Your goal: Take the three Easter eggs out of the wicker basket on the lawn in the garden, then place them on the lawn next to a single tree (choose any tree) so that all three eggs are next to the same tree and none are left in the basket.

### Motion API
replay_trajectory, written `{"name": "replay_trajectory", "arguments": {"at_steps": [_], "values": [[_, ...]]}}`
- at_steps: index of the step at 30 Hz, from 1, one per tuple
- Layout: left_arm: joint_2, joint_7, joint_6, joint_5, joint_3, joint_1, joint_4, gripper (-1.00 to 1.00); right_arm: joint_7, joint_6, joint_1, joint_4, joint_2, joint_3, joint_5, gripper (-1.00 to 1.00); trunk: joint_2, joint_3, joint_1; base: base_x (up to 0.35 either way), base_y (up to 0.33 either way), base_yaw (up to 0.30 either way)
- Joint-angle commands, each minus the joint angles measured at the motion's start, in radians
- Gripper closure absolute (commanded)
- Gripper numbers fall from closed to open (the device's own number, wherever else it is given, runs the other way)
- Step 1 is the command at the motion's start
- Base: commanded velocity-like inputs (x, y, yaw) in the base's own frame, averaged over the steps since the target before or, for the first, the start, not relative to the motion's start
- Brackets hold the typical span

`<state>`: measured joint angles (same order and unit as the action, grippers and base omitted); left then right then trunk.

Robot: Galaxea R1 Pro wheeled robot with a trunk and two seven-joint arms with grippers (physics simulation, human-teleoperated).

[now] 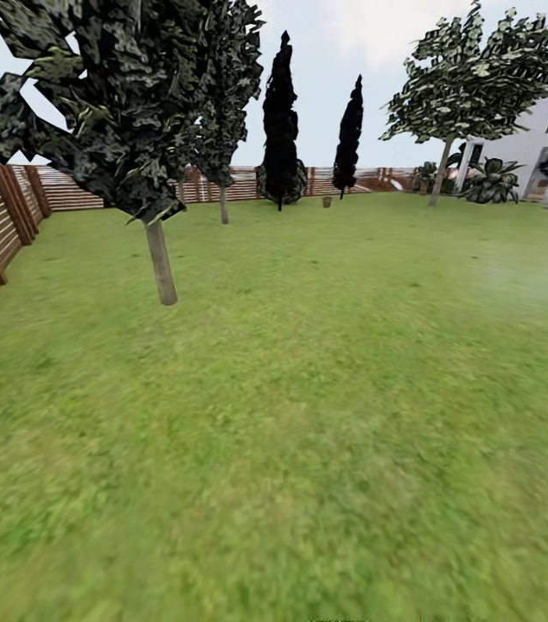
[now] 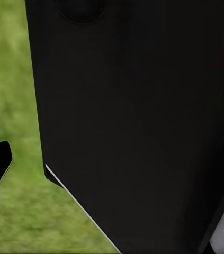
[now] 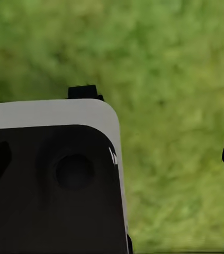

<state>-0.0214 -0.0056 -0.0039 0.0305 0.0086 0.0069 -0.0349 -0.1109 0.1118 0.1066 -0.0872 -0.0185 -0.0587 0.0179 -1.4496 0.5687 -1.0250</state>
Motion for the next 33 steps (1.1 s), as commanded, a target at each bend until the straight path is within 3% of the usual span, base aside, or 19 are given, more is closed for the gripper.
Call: {"name": "replay_trajectory", "arguments": {"at_steps": [1, 13, 33], "values": [[0.000, -0.001, 0.000, 0.003, 0.001, 0.001, -0.002, -1.00, 0.000, 0.005, 0.001, 0.001, 0.000, -0.006, 0.002, -1.00, 0.000, 0.001, 0.000, 0.000, 0.000, -0.292], [0.000, -0.001, 0.000, 0.003, 0.001, 0.001, -0.002, -1.00, 0.000, 0.004, 0.001, 0.001, 0.002, -0.004, 0.002, -1.00, 0.000, 0.003, 0.000, 0.000, 0.000, -0.277], [0.000, -0.001, 0.000, 0.003, 0.001, 0.001, -0.002, -1.00, 0.000, 0.003, 0.001, 0.001, 0.004, 0.002, -0.007, -1.00, 0.000, 0.029, 0.000, 0.000, 0.000, -0.013]]}}
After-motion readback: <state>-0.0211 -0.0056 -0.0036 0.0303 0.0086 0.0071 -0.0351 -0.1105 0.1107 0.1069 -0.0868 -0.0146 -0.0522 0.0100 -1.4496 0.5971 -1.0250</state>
